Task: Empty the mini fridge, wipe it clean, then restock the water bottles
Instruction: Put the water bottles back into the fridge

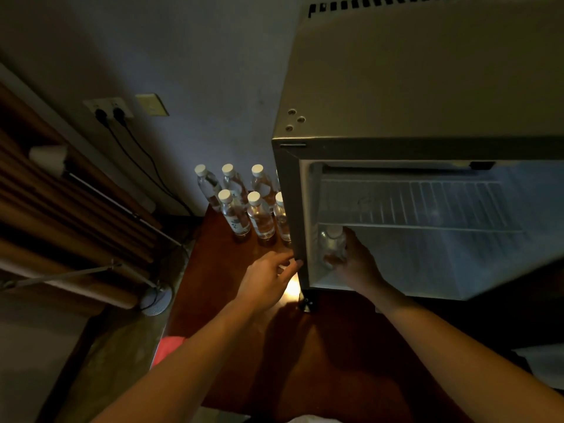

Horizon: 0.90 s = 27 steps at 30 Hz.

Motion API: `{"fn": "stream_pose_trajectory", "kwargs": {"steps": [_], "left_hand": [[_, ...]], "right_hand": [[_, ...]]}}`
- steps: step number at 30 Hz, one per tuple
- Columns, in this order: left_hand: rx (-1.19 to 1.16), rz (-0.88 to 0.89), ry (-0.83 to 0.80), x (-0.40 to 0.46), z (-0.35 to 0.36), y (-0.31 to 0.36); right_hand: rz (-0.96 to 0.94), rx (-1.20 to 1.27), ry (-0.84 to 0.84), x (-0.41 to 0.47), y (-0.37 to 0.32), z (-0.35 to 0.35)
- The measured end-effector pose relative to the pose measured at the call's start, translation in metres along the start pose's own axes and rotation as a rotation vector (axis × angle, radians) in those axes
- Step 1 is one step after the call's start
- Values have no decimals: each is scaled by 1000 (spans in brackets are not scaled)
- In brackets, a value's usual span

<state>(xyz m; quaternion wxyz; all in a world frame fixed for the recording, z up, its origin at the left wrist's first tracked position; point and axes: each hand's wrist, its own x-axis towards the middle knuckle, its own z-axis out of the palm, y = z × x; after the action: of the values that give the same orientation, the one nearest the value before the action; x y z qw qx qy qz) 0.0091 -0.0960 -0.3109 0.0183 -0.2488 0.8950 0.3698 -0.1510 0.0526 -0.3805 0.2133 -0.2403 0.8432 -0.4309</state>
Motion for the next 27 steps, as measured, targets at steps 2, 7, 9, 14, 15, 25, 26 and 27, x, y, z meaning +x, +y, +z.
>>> {"fn": "stream_pose_trajectory", "kwargs": {"steps": [2, 7, 9, 14, 15, 25, 26, 27], "left_hand": [[-18, -10, -6, 0, 0, 0], [-33, -44, -55, 7, -6, -2], [-30, -45, -59, 9, -10, -2], [-39, -66, -72, 10, -13, 0], [-45, -69, -73, 10, -13, 0], [-39, -64, -87, 12, -14, -3], [-35, -60, -88, 11, -13, -3], [-33, -58, -89, 11, -13, -3]], "right_hand": [[-21, -12, -5, 6, -2, -3], [58, -60, -58, 32, 3, -7], [91, -71, -59, 41, 1, -8], [22, -49, -12, 55, -5, -18], [10, -71, -14, 58, -7, -20], [-60, -172, 5, 71, -9, -22], [-60, -185, 12, 73, -7, -21], [-66, -206, 24, 77, -3, -20]]}}
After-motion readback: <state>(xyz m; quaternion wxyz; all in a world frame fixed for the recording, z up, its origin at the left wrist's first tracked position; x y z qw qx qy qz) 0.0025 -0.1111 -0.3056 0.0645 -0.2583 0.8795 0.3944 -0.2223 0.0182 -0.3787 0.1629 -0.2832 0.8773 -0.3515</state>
